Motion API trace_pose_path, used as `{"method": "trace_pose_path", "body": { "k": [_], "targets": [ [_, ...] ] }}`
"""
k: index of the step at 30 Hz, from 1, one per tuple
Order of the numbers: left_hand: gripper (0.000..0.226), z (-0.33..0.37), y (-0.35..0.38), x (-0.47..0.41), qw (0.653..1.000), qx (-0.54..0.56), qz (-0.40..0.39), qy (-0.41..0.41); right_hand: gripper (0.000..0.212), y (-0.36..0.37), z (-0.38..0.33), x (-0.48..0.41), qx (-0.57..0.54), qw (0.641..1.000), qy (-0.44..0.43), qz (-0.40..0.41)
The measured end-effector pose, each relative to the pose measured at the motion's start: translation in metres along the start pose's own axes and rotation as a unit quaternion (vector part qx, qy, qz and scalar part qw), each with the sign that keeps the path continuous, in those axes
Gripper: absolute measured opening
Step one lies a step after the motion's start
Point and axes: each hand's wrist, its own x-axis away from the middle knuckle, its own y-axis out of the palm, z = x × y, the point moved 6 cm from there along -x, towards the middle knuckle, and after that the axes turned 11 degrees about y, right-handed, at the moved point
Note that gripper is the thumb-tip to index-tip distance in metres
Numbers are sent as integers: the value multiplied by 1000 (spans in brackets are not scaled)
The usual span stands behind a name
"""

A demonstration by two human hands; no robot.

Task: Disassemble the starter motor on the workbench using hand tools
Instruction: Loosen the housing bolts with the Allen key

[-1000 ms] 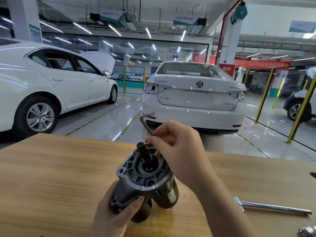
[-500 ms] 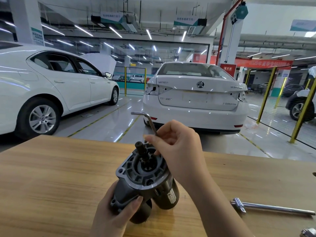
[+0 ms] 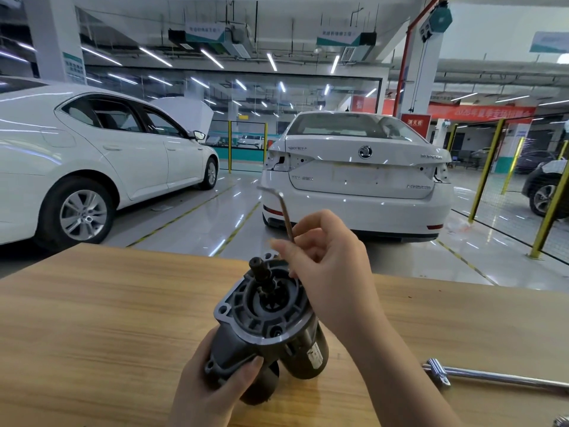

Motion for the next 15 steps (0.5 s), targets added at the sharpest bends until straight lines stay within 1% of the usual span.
{"method": "trace_pose_path", "body": {
  "k": [2, 5, 10, 13, 15],
  "targets": [
    [42, 0, 0, 0, 1000, -7, -5, 0, 25, -1, 2, 0, -1, 1000, -1, 15],
    [41, -1, 0, -2, 1000, -11, -4, -7, 26, 0, 4, -1, 13, 1000, 0, 5],
    [40, 0, 1, -2, 1000, -11, 1, -1, 18, 3, 0, 0, 49, 998, -31, -30],
    [40, -1, 1, -2, 1000, -13, -3, -4, 4, 4, -2, 1, 34, 998, -21, -44],
    [41, 0, 1, -1, 1000, -8, -3, -5, 13, 4, -1, 1, 23, 999, -16, -37]
  ]
}}
